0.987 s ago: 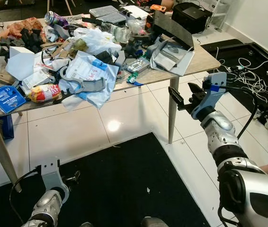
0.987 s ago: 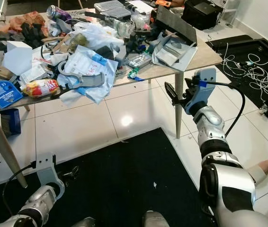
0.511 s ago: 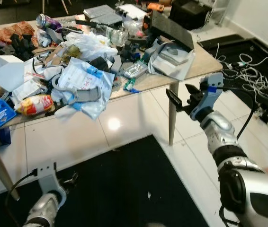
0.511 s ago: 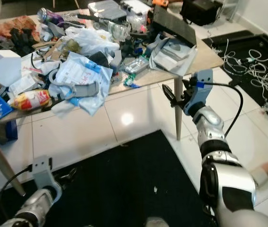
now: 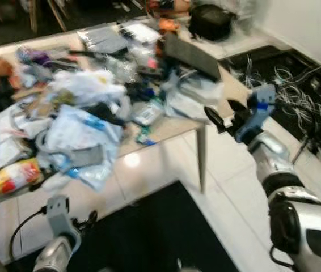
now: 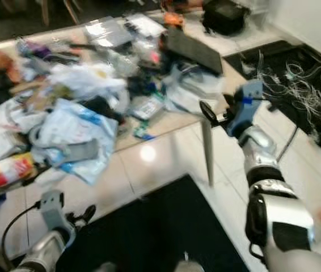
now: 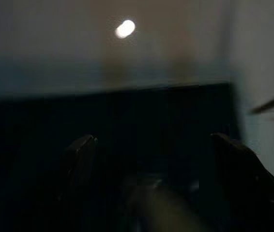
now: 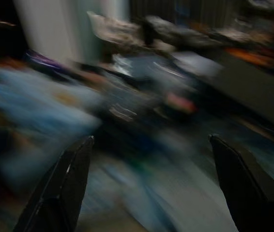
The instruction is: Picking trash to rubbish bin
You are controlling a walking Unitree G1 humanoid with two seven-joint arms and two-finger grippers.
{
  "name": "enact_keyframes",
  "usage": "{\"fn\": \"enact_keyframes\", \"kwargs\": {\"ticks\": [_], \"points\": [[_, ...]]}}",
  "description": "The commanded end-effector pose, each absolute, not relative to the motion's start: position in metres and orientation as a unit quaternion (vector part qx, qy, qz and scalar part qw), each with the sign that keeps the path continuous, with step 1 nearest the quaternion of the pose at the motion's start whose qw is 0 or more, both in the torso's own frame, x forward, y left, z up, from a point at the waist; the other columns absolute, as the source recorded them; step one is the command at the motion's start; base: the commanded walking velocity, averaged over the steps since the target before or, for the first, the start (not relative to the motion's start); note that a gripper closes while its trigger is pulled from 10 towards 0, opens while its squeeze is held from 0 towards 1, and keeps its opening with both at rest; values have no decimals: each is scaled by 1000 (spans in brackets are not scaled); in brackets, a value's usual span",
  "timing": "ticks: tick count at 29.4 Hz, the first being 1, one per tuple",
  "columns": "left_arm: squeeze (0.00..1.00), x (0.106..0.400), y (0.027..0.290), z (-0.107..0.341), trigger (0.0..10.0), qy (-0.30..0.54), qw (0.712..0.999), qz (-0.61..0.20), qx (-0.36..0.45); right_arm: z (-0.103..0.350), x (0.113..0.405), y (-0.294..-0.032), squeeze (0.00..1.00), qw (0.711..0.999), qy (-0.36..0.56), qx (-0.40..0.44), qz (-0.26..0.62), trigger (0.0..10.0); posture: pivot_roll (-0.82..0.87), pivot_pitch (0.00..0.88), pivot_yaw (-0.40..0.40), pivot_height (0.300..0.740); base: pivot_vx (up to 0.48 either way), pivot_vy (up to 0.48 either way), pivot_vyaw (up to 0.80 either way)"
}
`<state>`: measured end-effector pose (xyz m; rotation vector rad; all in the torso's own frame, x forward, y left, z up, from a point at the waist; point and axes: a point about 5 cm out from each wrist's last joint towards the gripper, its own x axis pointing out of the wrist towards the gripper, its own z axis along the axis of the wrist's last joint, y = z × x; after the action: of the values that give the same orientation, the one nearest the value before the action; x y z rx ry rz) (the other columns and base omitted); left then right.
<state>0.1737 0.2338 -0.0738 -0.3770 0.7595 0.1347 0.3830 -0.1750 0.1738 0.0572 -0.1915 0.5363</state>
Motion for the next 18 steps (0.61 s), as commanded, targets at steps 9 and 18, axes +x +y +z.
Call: {"fn": "enact_keyframes", "kwargs": {"ticks": [9, 18], "points": [[0, 188, 200, -75, 10000, 366, 910, 53, -185, 172, 377, -169, 0, 939, -87, -25, 332, 10000, -3, 80, -27, 740, 359, 0, 176], [0, 197, 175, -75, 10000, 374, 910, 37, -177, 178, 376, -161, 0, 917, -82, -36, 388, 10000, -12, 77, -30, 740, 0, 0, 701]]}}
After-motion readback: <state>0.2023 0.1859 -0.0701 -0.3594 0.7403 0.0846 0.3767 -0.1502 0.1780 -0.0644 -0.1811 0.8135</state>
